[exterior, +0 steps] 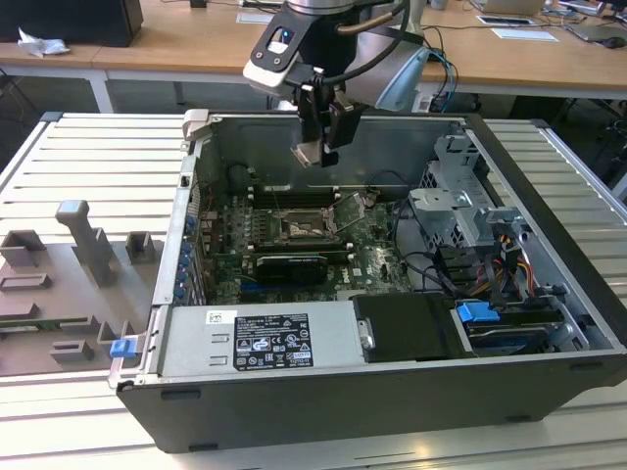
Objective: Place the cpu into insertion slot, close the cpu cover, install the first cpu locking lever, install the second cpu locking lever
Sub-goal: 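Place the cpu into insertion slot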
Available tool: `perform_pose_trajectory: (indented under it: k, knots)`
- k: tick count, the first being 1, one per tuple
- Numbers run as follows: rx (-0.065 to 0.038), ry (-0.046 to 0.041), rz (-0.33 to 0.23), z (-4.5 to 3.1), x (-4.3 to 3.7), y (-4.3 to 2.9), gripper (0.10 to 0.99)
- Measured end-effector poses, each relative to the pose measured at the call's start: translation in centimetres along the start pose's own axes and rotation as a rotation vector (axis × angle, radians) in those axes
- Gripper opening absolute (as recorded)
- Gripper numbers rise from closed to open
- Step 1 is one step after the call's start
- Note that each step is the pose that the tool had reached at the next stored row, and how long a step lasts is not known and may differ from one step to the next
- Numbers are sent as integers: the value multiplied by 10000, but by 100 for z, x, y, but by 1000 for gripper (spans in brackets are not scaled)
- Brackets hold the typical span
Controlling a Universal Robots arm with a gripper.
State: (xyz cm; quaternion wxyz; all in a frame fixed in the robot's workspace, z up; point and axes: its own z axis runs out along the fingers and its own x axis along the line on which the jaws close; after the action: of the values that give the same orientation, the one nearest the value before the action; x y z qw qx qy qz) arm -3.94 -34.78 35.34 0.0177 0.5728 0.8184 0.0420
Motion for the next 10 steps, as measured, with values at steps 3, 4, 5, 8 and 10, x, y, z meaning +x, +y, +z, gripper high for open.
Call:
perform_pose_trajectory:
  k: [3,4,5,8,10]
  knots:
    - [14,-3,108,44,-1,-5,541]
    - [19,-3,122,55,-1,-6,541]
    - [24,-3,135,69,-1,-7,541]
    - [33,-9,169,119,-2,-11,541]
    - [35,-14,189,148,-3,-13,541]
